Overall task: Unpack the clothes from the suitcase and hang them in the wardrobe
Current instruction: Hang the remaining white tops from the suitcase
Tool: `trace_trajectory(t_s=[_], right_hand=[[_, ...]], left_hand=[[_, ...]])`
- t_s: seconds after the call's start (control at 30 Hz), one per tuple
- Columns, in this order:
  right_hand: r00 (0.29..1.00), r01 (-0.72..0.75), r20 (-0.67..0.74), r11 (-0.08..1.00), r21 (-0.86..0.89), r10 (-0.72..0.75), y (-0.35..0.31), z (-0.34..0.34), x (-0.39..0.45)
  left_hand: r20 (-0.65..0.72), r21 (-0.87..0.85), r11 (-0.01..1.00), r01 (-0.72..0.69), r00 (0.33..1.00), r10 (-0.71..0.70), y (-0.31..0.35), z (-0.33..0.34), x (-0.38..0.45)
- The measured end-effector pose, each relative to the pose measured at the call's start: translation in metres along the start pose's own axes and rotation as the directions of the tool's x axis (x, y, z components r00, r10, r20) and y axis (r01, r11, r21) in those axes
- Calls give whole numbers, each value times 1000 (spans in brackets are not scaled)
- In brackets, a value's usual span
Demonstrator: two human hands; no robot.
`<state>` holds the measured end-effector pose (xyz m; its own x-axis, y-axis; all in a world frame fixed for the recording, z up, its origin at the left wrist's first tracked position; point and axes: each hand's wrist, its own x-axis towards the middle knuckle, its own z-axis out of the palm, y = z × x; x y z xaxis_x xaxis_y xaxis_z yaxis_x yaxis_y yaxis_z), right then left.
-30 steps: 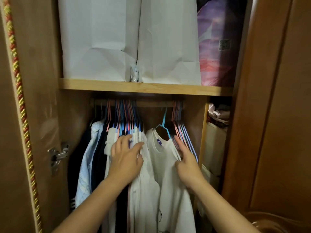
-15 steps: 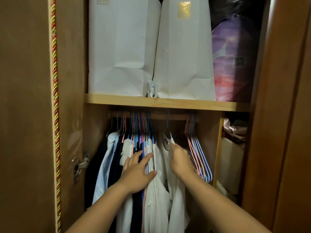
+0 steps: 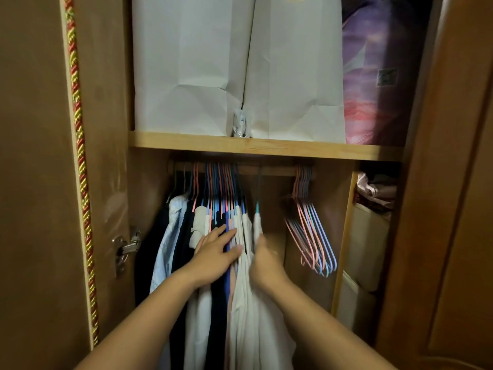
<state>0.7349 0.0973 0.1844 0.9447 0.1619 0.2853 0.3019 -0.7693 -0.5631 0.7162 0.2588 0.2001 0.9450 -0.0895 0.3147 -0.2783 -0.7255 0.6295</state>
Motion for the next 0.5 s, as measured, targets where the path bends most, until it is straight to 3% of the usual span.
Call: trace_trajectory(t_s=[0.07, 0.17, 0.23, 0.27, 0.3, 0.33, 0.37, 0.4, 0.5], right_hand=[[992, 86, 97, 996, -13, -84, -18, 5, 4], [921, 184, 327, 976, 116, -213, -14, -18, -3], [881, 230, 410, 971, 60, -234, 12, -39, -13], [933, 244, 294, 966, -84, -210, 29, -47, -15], [974, 226, 59, 928, -296, -218, 44, -55, -15], [953, 131, -168, 842, -523, -253, 55, -61, -15], [924, -9, -291, 745, -667, -249, 64, -66, -13], [909, -95, -339, 671, -736, -243, 73, -67, -8], [949, -142, -271, 551, -822, -160, 80, -78, 0]], left_hand=[[-31, -24, 1000, 7, 999, -8, 1, -2, 5], [-2, 232, 972, -27, 1000, 28, -2, 2, -3], [20, 304, 951, -57, 998, 54, -6, 5, -9], [13, 312, 948, -61, 998, 60, -7, 6, -9], [7, 316, 947, -63, 998, 64, -6, 8, -8], [5, 319, 946, -65, 998, 66, -4, 10, -7], [8, 324, 944, -68, 998, 69, -3, 12, -7], [12, 329, 942, -70, 997, 70, -3, 13, -7], [30, 328, 942, -67, 998, 60, -5, 13, -8]])
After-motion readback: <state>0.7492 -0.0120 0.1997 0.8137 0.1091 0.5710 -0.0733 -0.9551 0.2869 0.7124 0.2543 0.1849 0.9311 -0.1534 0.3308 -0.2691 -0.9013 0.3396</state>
